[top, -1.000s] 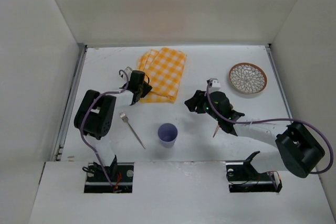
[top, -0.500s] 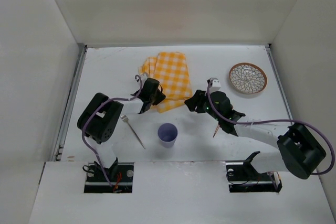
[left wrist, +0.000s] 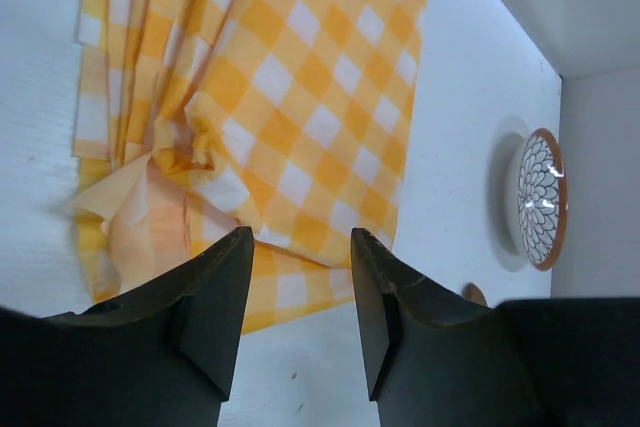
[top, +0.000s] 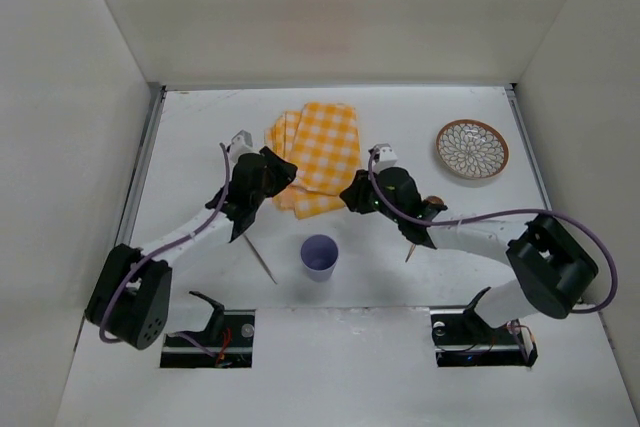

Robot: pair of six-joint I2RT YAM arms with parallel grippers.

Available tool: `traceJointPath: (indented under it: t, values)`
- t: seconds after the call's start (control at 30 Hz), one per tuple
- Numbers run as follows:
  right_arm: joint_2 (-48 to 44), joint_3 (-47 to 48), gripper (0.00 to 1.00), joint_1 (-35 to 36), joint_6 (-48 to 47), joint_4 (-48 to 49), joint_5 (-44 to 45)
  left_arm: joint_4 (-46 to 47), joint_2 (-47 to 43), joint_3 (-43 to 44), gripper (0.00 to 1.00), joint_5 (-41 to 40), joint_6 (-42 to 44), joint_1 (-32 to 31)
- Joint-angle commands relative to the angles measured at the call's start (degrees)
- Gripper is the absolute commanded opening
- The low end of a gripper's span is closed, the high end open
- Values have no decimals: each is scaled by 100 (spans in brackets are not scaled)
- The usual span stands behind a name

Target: Set the dinner table for one person

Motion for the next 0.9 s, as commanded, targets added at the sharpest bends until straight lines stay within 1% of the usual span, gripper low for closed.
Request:
traceJointPath:
  t: [0.0,0.07,0.2,0.3,0.4,0.5,0.57,0.7,0.87]
  values:
    - [204,684,43,157,-459,-172,63,-62,-420,-426,41,-25,54,151]
    - [529,1070,52,227,-670,-347,-7,-71,-552,-620,41,-42,45,169]
    - [1469,2177,58,263,-951,-997,-174,-27,-763,-1006,41,97,-95,301]
    - [2190,3003,60,306,-1355,-1489,-140,8,-1096,-1314,41,239,-140,485]
    - [2665,3672,67,386,-1716,-2078,124,-114,-1509,-1561,41,256,-43,775]
    - [3026,4278,73,447,-2006,-2535,195,-404,-1896,-1710,41,344,-17,1152]
    - [3280,4682,75,491,-2155,-2869,230,-492,-2090,-1824,42,344,-25,1329]
    - [3764,5403,76,588,-2419,-3423,326,-615,-2214,-1877,42,423,-17,1470]
    - [4116,5853,77,702,-2587,-3723,520,-519,-2144,-1921,43,467,19,1496]
